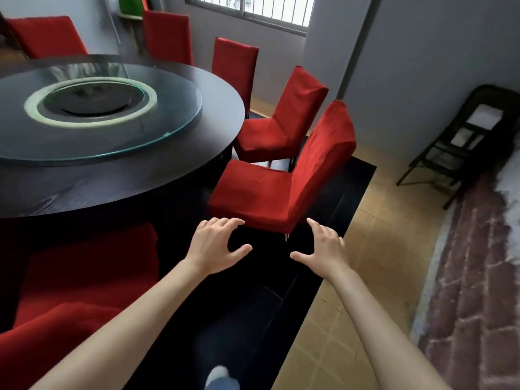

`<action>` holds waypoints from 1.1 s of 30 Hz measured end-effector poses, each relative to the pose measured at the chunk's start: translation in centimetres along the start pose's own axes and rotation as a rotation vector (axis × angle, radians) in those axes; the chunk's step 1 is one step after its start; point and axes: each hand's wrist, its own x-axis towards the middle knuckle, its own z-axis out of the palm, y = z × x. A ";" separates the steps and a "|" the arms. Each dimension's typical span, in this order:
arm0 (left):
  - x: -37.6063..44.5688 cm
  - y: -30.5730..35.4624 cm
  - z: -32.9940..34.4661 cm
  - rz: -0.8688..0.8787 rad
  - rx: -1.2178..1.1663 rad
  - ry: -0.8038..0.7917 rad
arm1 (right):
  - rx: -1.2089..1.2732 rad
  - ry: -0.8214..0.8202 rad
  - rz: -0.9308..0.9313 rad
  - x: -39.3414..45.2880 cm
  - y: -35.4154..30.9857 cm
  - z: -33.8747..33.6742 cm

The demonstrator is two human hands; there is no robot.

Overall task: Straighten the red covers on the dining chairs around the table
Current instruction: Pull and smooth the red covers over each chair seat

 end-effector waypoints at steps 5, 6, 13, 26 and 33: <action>8.4 1.6 3.4 0.019 -0.018 -0.045 | -0.014 0.027 -0.003 6.7 4.0 -1.6; 10.3 2.0 4.0 0.028 -0.028 -0.047 | -0.017 0.036 0.004 8.2 4.9 -2.1; 23.9 5.3 7.3 0.021 -0.173 0.002 | -0.035 0.087 0.104 18.1 10.8 -6.8; 43.6 16.3 14.6 0.003 -0.175 0.005 | -0.008 0.060 0.062 33.8 25.5 -12.3; 52.5 21.9 17.9 -0.267 -0.285 0.067 | -0.016 -0.033 -0.105 43.7 34.1 -14.6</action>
